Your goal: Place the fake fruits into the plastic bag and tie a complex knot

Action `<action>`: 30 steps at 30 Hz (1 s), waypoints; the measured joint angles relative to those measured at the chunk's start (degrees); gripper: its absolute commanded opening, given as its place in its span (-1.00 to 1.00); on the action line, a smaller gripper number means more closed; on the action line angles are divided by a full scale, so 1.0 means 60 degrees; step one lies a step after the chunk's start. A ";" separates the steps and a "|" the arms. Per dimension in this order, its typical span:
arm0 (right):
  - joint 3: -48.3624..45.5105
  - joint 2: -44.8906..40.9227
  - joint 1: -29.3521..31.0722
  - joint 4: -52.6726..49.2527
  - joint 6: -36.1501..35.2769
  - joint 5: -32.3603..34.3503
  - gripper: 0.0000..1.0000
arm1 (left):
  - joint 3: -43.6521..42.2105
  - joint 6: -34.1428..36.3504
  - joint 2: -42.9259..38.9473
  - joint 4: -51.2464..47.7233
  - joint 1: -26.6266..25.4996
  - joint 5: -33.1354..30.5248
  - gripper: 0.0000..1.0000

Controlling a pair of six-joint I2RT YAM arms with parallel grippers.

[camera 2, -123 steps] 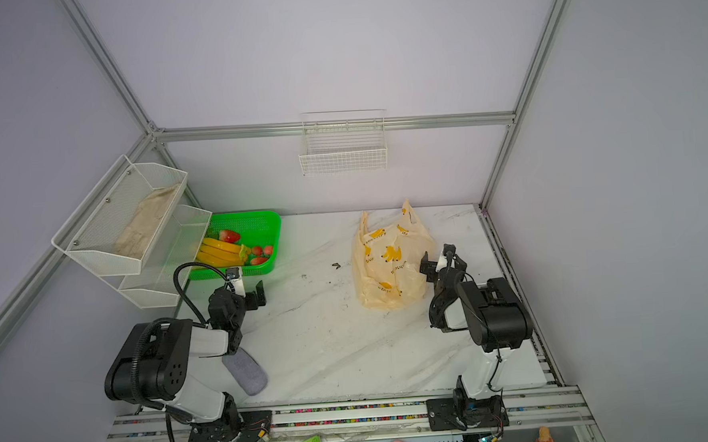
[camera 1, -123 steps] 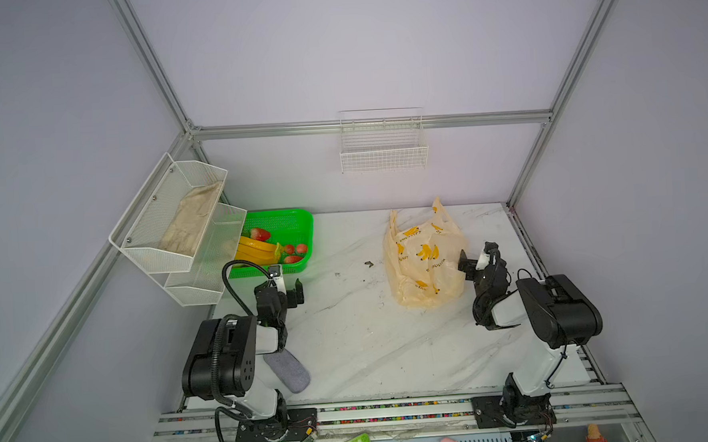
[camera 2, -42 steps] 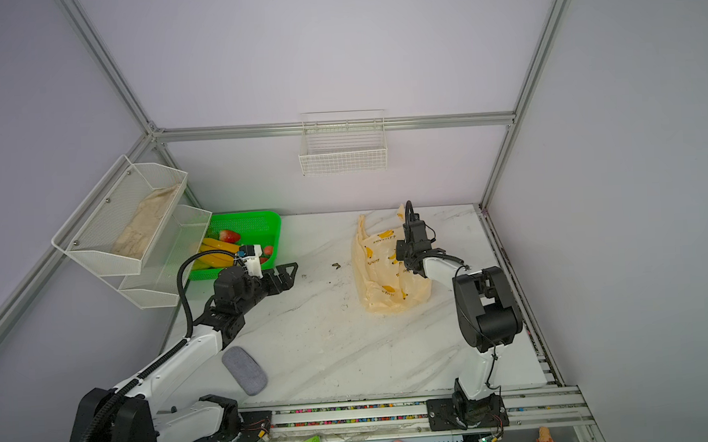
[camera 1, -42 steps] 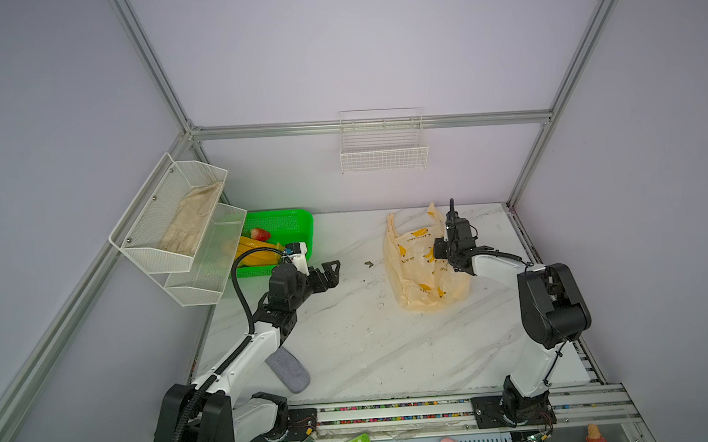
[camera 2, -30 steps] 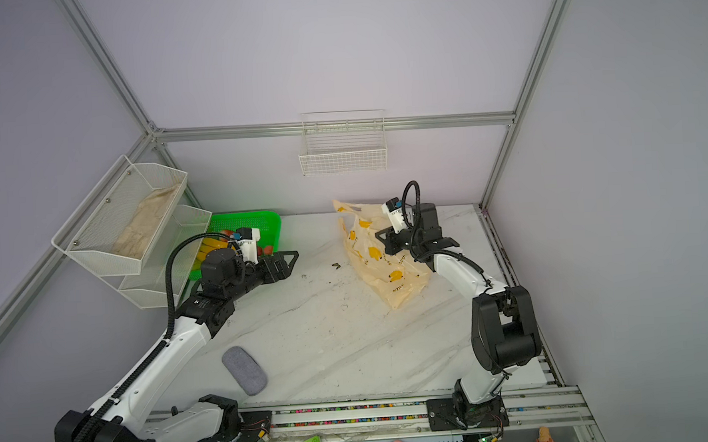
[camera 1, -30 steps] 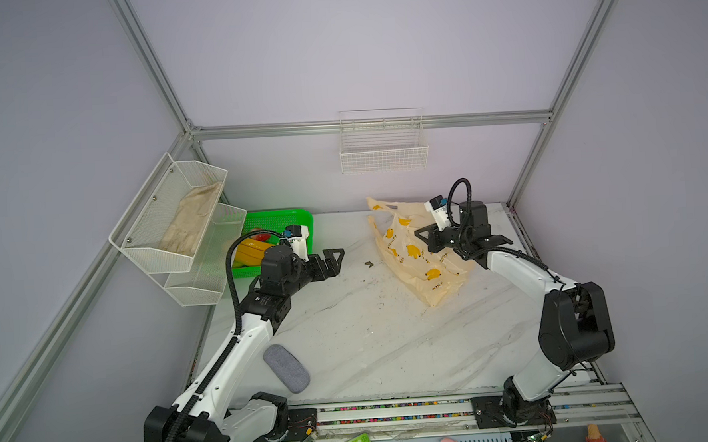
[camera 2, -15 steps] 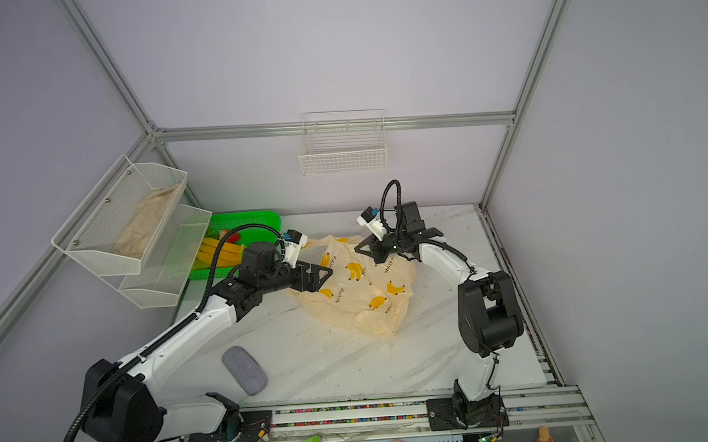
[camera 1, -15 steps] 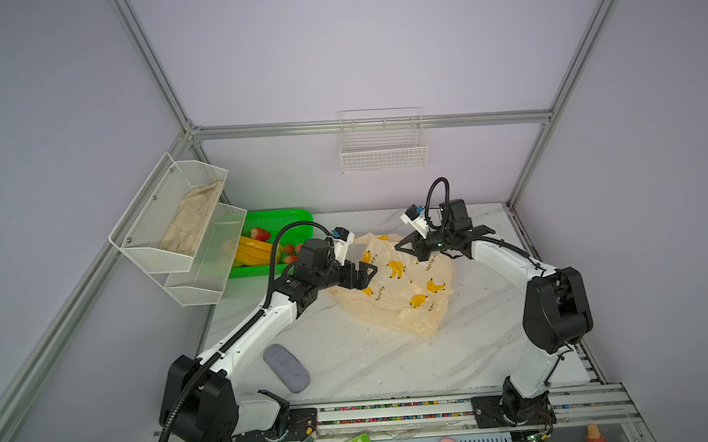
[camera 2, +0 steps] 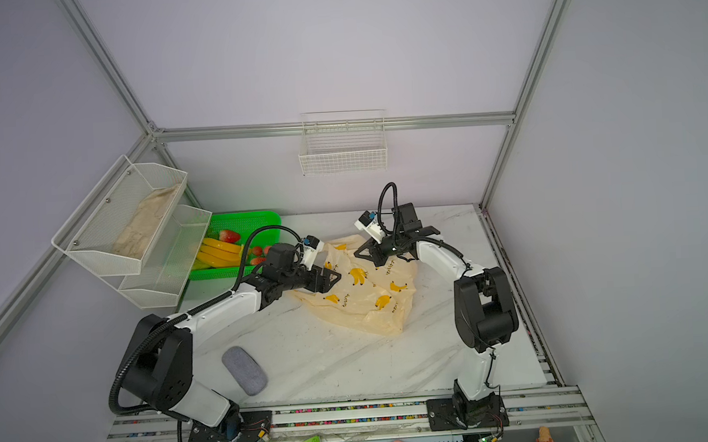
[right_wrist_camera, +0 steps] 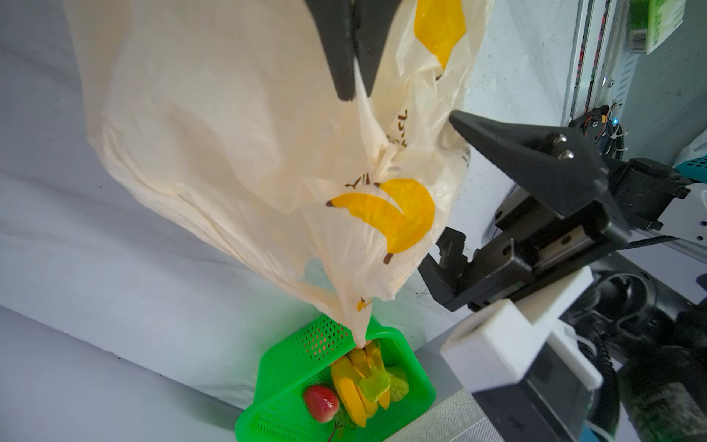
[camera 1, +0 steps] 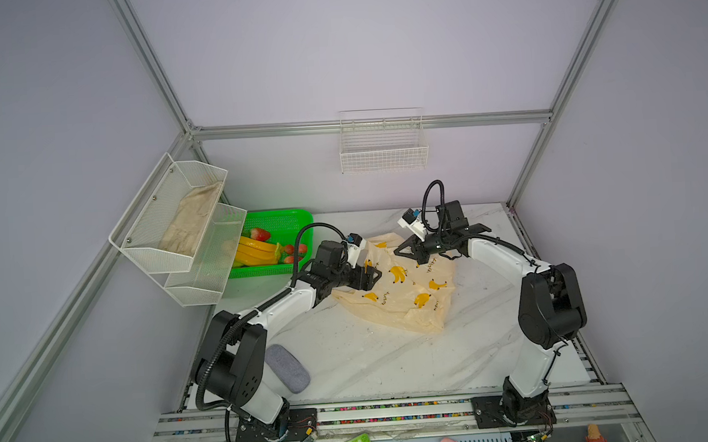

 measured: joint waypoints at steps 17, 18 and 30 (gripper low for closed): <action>0.3705 0.2459 0.0175 -0.0255 0.1854 0.3592 -0.09 | -0.0095 -0.4670 0.0484 0.4870 -0.0954 -0.0361 -1.00; 0.3544 0.2240 0.0189 -0.0095 0.2171 0.4109 0.00 | -0.0168 -0.5125 0.0484 0.5246 -0.1093 -0.0725 -1.00; -0.2437 -0.3679 0.0178 0.2583 0.4823 0.7748 0.38 | -0.0295 -0.7063 0.1461 0.6342 -0.2211 -0.3049 -0.14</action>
